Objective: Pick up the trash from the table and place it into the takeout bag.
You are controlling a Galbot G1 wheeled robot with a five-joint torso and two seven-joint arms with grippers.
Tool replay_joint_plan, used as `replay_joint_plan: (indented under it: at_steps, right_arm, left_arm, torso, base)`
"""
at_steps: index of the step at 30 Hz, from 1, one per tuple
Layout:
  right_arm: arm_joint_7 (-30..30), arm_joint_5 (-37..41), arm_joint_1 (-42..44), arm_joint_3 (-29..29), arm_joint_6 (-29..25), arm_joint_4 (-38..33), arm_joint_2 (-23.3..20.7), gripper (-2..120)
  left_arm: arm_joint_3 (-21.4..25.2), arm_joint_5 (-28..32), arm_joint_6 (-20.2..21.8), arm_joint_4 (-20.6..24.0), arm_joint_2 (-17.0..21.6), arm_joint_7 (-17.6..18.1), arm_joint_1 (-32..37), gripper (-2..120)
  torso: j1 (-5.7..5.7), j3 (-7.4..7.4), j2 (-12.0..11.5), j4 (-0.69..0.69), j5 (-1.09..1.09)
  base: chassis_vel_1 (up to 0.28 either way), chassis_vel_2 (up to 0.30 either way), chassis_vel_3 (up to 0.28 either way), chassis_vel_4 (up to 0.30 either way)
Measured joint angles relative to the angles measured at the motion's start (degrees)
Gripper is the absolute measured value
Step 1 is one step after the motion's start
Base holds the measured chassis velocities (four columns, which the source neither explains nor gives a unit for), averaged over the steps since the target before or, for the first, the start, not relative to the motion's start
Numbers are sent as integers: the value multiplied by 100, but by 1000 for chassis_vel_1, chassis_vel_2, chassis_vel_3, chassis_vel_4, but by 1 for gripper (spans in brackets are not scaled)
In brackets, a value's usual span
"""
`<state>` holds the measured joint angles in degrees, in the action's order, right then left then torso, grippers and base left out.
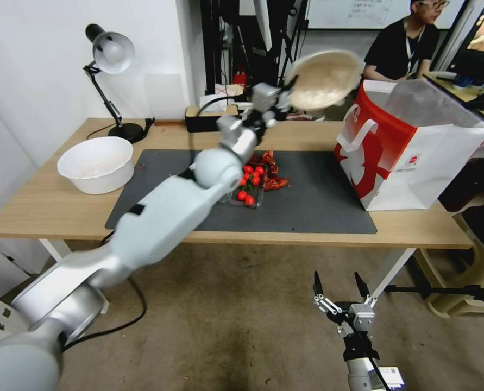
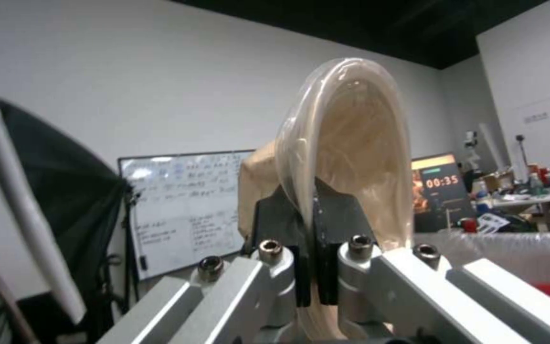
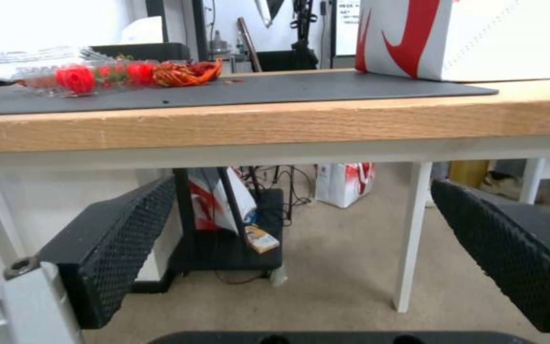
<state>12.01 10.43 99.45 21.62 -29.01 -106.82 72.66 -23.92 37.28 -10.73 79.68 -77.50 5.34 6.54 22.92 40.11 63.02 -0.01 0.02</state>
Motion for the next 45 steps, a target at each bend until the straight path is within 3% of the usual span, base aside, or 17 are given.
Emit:
replay_joint_plan:
  at_steps: [3,5,9,19,21,24,25,29,36,39,45]
  right_arm:
    - [4,9,-2,7,-5,9,-1,100]
    - [9,31,1,30,-27,14,-2,100]
    - [10,68,3,49,-42,15,-6,100]
    - [11,110,-12,67,-64,39,-41,100]
    - [12,112,-36,66,-64,63,-45,100]
    - [12,113,-37,60,-64,69,-45,100]
    - [12,113,-38,51,-65,70,-44,100]
    - [12,113,-47,43,-65,71,-44,100]
    - [11,114,-55,33,-64,79,-48,100]
    - [9,115,-50,30,-64,76,-53,100]
    - [2,115,-46,23,-64,67,-55,100]
  left_arm:
    - [-105,-66,-20,-186,-206,40,-155,0]
    - [-375,-254,-63,-611,-687,151,-476,0]
    - [-637,-439,-182,-968,-988,141,-705,0]
    - [-1131,-1169,-397,-1374,-1086,-91,-1013,3]
    - [-1265,-1262,-470,-1431,-1088,-160,-1087,15]
    - [-1308,-1338,-518,-1482,-1112,-167,-1117,22]
    - [-1321,-1382,-556,-1527,-1144,-168,-1148,30]
    - [-1290,-1385,-567,-1550,-1165,-134,-1161,43]
    - [-1220,-1187,-419,-1175,-855,183,-932,65]
    - [-1098,-882,-248,-638,-452,550,-596,80]
    - [-697,-851,-3,-18,221,874,4,98]
  torso:
    - [0,0,0,-1,0]
    - [0,0,0,0,0]
    - [0,0,0,0,0]
    - [-1,0,0,2,-2]
    - [-1,0,0,2,-2]
    - [-1,0,0,2,-2]
    - [-1,0,0,1,-2]
    - [-1,-1,0,0,-2]
    - [-1,-1,0,0,-2]
    - [-1,-1,0,1,-4]
    - [-1,-1,0,2,-5]
  base:
    - [0,0,0,0]
    - [0,0,0,0]
    - [0,0,0,0]
    - [0,0,0,0]
    - [0,0,0,0]
    - [0,0,0,0]
    - [0,0,0,0]
    - [0,0,0,0]
    - [0,0,0,0]
    - [0,0,0,0]
    - [0,0,0,0]
